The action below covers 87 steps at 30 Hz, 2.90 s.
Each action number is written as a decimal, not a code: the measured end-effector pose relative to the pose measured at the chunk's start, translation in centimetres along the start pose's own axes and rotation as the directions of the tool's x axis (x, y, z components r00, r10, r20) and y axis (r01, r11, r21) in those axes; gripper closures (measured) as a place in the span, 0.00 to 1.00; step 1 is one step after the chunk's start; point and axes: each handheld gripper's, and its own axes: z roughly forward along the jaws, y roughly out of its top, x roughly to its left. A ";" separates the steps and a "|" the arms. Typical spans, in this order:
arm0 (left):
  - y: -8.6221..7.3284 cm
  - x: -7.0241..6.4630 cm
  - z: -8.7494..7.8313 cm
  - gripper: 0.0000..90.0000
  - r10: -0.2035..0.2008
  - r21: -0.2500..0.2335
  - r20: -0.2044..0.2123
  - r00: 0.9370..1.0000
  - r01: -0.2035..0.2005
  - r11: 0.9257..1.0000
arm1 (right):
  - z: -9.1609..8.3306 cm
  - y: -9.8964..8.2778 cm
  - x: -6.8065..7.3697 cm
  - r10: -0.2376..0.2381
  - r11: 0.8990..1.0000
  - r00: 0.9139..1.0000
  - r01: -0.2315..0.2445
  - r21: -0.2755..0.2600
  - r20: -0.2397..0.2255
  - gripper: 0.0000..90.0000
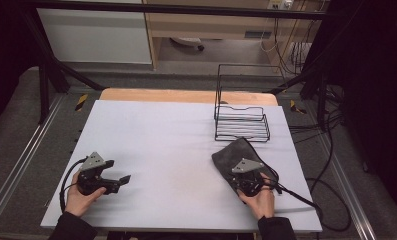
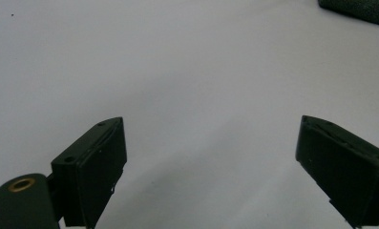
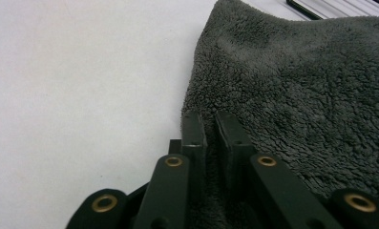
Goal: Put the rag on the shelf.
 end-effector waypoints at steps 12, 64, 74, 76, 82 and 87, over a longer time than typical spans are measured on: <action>0.0 0.0 0.0 0.12 -0.004 -0.003 0.000 1.000 0.004 1.000 | -1.1 0.8 -0.3 0.060 0.996 0.996 -0.063 -0.055 -0.061 0.96; 0.1 0.0 0.1 0.12 -0.001 0.005 -0.002 1.000 0.001 1.000 | 6.6 9.4 9.7 0.185 0.977 0.958 -0.203 -0.065 -0.219 0.96; 0.2 -0.2 0.0 0.12 -0.004 0.007 0.005 1.000 0.004 1.000 | 7.7 9.1 10.5 0.163 0.981 0.956 -0.184 -0.064 -0.243 0.82; 0.3 -0.4 0.0 0.11 -0.006 0.004 0.007 1.000 0.006 1.000 | 7.4 9.2 10.5 0.154 0.981 0.955 -0.178 -0.074 -0.253 0.78; 0.7 -0.9 0.1 0.09 -0.007 0.005 0.024 1.000 0.007 1.000 | 4.1 9.6 8.3 0.098 0.981 0.971 -0.131 -0.143 -0.216 0.57; 0.9 -1.3 0.2 0.09 -0.005 0.006 0.033 0.999 0.005 1.000 | 1.8 7.1 4.6 0.122 0.985 0.982 -0.137 -0.104 -0.141 0.63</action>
